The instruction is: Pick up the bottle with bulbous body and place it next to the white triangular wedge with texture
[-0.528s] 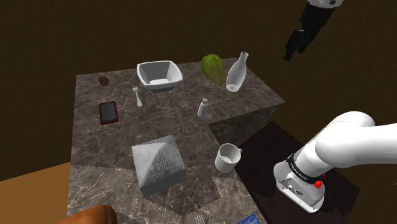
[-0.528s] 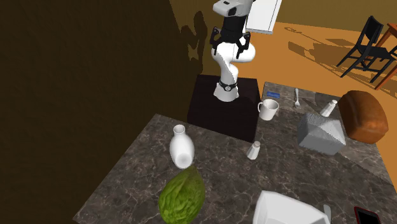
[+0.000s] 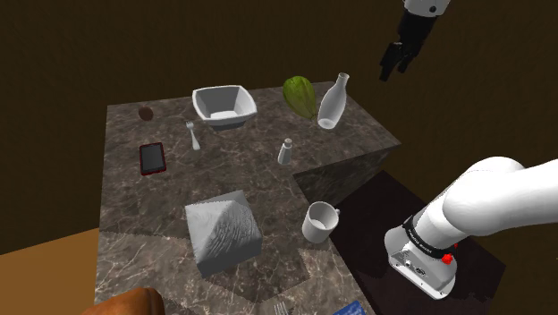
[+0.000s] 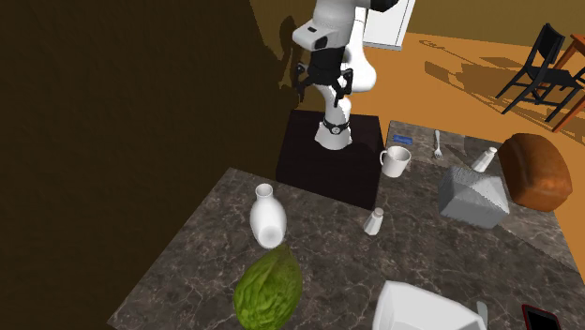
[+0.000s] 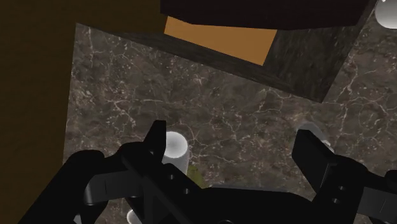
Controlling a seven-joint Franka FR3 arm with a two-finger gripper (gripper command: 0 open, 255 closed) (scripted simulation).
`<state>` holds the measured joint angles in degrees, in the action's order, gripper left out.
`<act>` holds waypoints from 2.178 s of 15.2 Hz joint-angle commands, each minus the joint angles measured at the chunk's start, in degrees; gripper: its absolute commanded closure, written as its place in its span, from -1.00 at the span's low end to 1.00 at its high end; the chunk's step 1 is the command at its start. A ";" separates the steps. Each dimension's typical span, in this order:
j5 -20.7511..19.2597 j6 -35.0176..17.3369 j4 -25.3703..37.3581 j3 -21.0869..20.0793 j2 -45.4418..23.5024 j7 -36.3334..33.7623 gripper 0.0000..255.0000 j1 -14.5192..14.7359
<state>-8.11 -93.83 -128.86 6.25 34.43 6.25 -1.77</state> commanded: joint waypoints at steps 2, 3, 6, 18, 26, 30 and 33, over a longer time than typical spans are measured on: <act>0.06 -3.90 1.67 1.89 -5.48 1.69 -1.00 -0.09; 0.18 -5.06 2.57 2.52 -7.53 2.31 -1.00 -0.11; 0.89 -8.21 5.69 4.32 -13.82 4.29 -1.00 -0.15; 8.47 -14.66 25.23 9.06 -40.95 13.56 -1.00 -1.82; 10.85 -18.17 28.09 9.13 -47.79 15.57 -1.00 -2.97; 11.01 -20.01 26.71 9.09 -48.27 15.68 -1.00 -3.00; 11.01 -20.01 26.71 9.09 -48.27 15.68 -1.00 -3.00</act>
<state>2.90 -113.80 -102.12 15.35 -13.83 21.93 -4.77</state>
